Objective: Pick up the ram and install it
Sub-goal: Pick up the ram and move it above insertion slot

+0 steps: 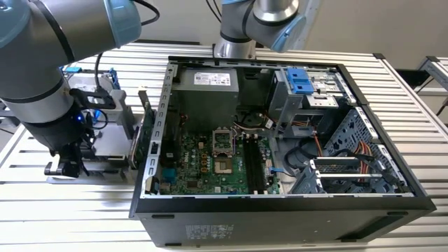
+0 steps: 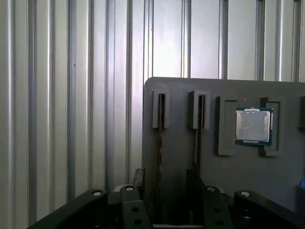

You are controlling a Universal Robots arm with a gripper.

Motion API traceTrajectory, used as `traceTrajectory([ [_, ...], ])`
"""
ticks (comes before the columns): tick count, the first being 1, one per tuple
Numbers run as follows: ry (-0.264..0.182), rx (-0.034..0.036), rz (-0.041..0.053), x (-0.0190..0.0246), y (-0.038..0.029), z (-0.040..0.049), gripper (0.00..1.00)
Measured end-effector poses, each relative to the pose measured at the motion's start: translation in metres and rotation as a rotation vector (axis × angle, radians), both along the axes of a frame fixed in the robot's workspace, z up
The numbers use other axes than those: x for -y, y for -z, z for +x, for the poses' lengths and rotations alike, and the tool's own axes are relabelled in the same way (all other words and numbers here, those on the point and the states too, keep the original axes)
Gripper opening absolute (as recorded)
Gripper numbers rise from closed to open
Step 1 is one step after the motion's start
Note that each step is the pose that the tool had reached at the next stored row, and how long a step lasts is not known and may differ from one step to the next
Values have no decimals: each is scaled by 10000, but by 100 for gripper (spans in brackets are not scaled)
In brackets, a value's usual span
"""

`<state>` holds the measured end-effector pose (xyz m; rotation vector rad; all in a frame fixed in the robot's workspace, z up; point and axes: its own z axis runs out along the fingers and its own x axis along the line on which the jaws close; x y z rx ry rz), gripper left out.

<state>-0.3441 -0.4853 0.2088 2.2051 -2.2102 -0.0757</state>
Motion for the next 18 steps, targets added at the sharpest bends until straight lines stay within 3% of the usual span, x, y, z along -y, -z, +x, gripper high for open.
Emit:
traceTrajectory([
  [14,0,1,0,1,137,0,100],
  [18,-5,57,0,1,157,-1,100],
])
